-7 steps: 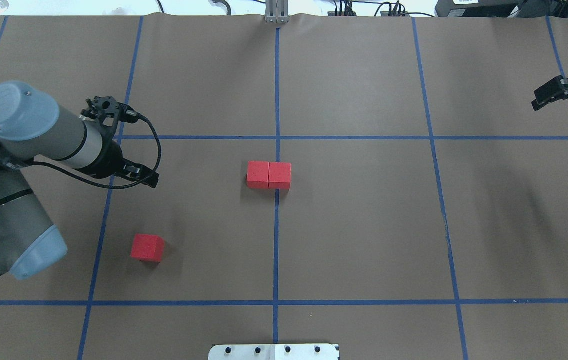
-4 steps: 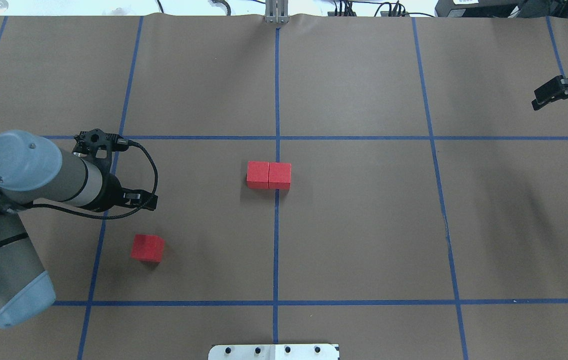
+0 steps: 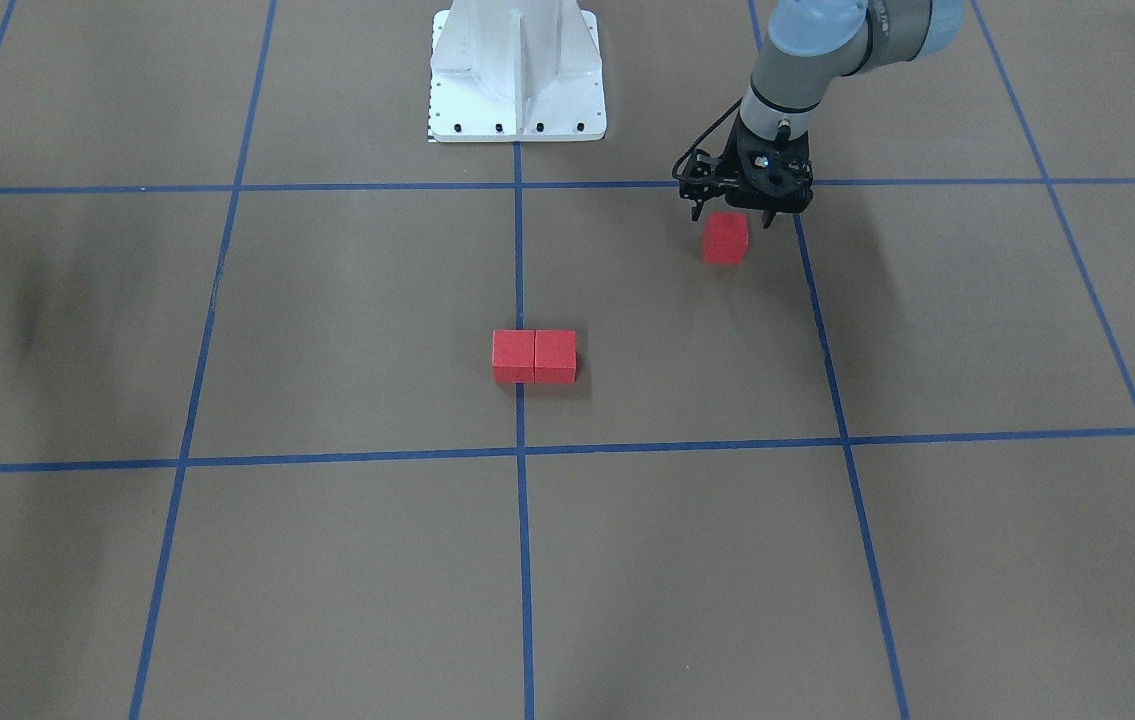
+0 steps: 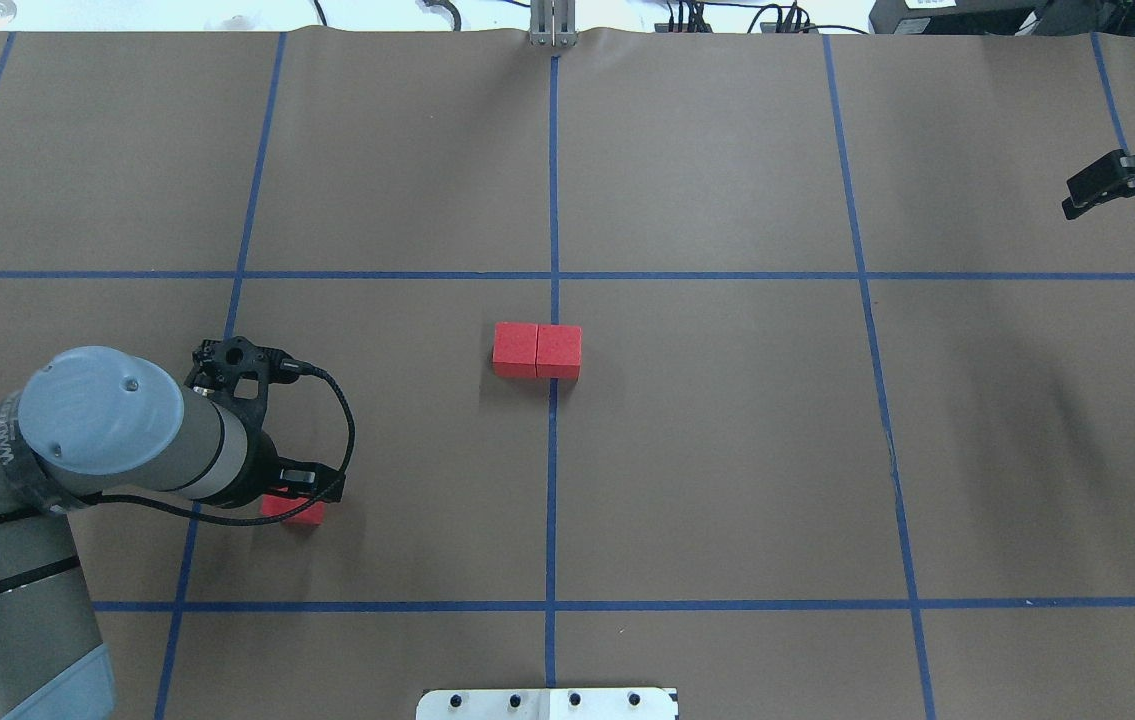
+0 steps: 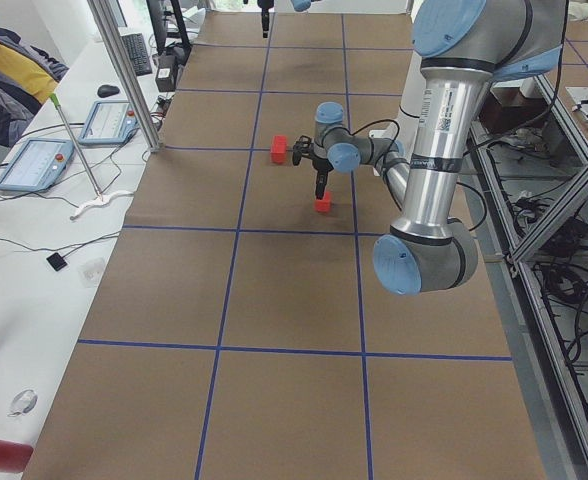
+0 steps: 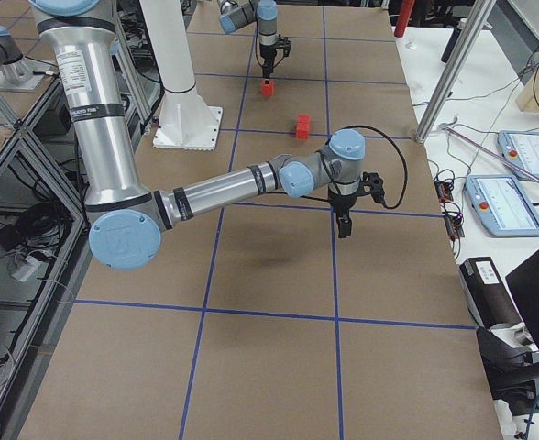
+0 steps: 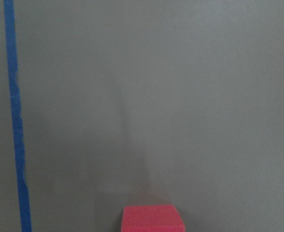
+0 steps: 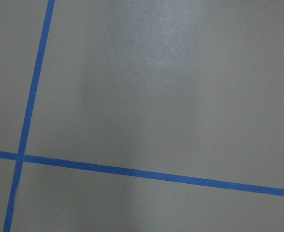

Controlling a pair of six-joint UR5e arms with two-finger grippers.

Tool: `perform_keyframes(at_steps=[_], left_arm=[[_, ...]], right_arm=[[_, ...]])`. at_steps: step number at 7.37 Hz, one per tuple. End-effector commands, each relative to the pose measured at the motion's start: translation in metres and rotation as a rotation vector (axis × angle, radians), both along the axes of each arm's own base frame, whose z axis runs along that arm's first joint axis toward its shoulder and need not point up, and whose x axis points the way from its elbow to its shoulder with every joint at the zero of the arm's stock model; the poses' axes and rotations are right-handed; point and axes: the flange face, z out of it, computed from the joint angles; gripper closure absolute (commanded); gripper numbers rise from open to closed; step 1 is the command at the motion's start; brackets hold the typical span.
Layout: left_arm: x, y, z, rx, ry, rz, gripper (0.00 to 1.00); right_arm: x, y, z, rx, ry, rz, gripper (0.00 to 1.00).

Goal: Form red blocks into L shape at center
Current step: 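Lower the left gripper and grasp the nearer red cube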

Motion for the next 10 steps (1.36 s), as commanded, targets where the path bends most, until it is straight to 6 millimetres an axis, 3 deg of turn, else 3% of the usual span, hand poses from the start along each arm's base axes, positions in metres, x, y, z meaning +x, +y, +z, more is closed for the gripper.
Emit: perform_keyframes(at_steps=[1, 10], left_arm=[[0.0128, 0.0096, 0.0052, 0.023, -0.02, 0.042, 0.01], [0.0124, 0.0029, 0.0119, 0.003, -0.024, 0.017, 0.03]], right_arm=[[-0.0005, -0.0015, -0.0018, 0.003, -0.001, 0.0, 0.0], [-0.0019, -0.0027, -0.0045, 0.006, -0.003, 0.0, 0.0]])
